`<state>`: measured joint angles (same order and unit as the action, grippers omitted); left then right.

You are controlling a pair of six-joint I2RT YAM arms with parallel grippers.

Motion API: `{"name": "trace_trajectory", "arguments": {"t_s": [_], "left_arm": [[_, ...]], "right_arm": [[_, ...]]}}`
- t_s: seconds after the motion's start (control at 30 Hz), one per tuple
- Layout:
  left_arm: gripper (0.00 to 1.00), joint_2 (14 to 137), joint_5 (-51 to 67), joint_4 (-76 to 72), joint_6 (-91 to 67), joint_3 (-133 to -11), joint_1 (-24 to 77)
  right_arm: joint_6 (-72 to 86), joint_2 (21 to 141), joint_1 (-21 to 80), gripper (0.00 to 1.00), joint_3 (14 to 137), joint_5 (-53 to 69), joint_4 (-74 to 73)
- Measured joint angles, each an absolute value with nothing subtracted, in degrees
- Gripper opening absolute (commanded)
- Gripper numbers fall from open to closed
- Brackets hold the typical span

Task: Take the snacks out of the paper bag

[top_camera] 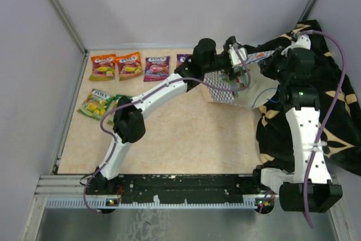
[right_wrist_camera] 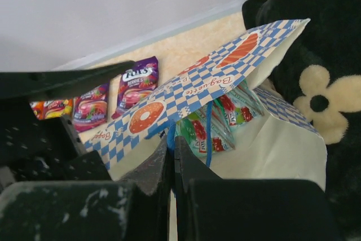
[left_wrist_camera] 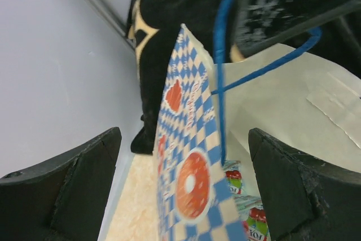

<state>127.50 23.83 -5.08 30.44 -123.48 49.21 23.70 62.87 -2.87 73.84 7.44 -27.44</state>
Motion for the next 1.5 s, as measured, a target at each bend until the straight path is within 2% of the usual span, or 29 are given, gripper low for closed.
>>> {"name": "trace_trajectory", "arguments": {"t_s": [0.2,0.23,0.37,0.5,0.6,0.7,0.77,0.8,0.83,0.93,1.0,1.1,1.27,1.37,1.5], "left_arm": [[0.99,130.45,23.53,-3.49,34.63,-124.44,52.36],[0.95,130.87,23.38,-3.29,35.09,-125.1,52.71],[0.73,132.51,20.25,-1.8,37.82,-128.51,53.65],[0.6,132.6,14.5,-0.3,42.04,-128.68,54.46],[0.38,132.6,11.0,0.6,45.19,-127.94,54.92],[0.13,132.6,9.56,1.83,47.07,-127.66,55.24],[0.02,132.53,8.69,2.63,48.51,-127.63,55.42],[0.0,132.42,8.12,2.96,49.12,-127.61,55.53],[0.0,132.35,7.55,3.16,49.67,-127.61,55.66],[0.0,131.81,5.39,3.36,50.43,-127.24,56.1],[0.0,130.76,3.36,3.53,50.78,-126.61,56.05],[0.0,129.84,-0.34,3.49,51.66,-126.39,56.71],[0.0,129.49,-6.37,3.44,52.31,-126.15,59.59],[0.0,129.49,-8.97,3.51,51.99,-126.15,60.64],[0.0,129.49,-10.9,3.7,51.16,-126.15,61.36]], "right_arm": [[23.59,62.5,-2.87,0.0,72.51,8.45,-27.51],[23.59,62.37,-2.87,0.0,72.36,8.54,-27.51],[23.55,61.56,-2.87,0.0,71.66,8.67,-27.49],[23.55,60.34,-2.87,0.0,70.81,8.6,-27.51],[23.59,59.37,-2.87,0.01,69.93,8.49,-27.66],[23.55,58.7,-3.09,0.06,69.23,8.08,-28.4],[23.66,58.46,-3.16,0.09,68.99,7.84,-28.93],[23.64,58.35,-3.16,0.12,68.99,7.64,-29.26],[23.66,58.15,-3.16,0.21,68.99,7.46,-29.47],[23.68,56.71,-3.2,0.74,68.97,6.15,-31.11],[23.64,54.68,-3.9,0.87,68.53,3.68,-32.73],[26.04,50.7,-3.9,0.9,67.11,0.62,-33.52],[33.65,38.41,-4.05,0.78,59.0,-2.04,-33.91],[39.86,31.22,-3.86,0.73,52.82,3.14,-31.68],[50.35,23.07,-3.75,0.75,42.78,8.78,-25.82]]}}
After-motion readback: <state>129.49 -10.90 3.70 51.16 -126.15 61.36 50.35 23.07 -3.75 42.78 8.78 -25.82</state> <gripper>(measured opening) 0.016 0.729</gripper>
